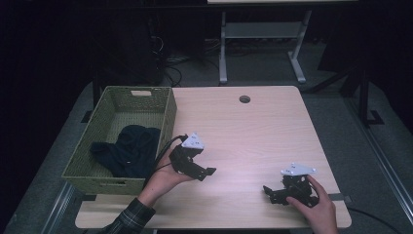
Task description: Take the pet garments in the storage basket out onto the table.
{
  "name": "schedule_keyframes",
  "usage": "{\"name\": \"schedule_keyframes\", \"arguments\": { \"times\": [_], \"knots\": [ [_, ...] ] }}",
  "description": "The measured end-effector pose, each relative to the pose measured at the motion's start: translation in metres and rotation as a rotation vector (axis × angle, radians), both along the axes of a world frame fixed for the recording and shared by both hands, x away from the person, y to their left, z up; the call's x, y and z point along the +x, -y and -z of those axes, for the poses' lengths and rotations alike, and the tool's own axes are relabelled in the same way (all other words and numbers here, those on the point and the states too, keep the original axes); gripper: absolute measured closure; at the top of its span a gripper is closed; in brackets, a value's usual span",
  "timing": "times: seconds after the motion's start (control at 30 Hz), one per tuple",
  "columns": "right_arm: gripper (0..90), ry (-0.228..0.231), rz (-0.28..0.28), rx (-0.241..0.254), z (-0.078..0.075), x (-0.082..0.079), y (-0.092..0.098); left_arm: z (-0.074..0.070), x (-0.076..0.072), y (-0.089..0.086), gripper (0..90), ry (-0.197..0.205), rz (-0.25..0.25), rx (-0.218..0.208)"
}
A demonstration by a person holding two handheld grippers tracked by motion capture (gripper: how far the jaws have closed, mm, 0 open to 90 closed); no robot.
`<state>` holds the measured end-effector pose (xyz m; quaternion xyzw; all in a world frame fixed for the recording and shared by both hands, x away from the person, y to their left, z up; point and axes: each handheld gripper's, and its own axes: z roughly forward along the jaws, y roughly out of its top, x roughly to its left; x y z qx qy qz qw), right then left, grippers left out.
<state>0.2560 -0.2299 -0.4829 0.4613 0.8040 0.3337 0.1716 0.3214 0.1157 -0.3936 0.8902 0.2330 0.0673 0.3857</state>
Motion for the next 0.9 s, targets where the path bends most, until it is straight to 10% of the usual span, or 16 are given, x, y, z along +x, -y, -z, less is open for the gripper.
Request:
{"name": "schedule_keyframes", "arguments": {
  "times": [0.9],
  "knots": [
    [0.0, 0.000, -0.001, -0.001, 0.000, 0.000, 0.000, -0.035, 0.013, -0.016, 13.8, 0.041, -0.023, -0.040]
  ]
}}
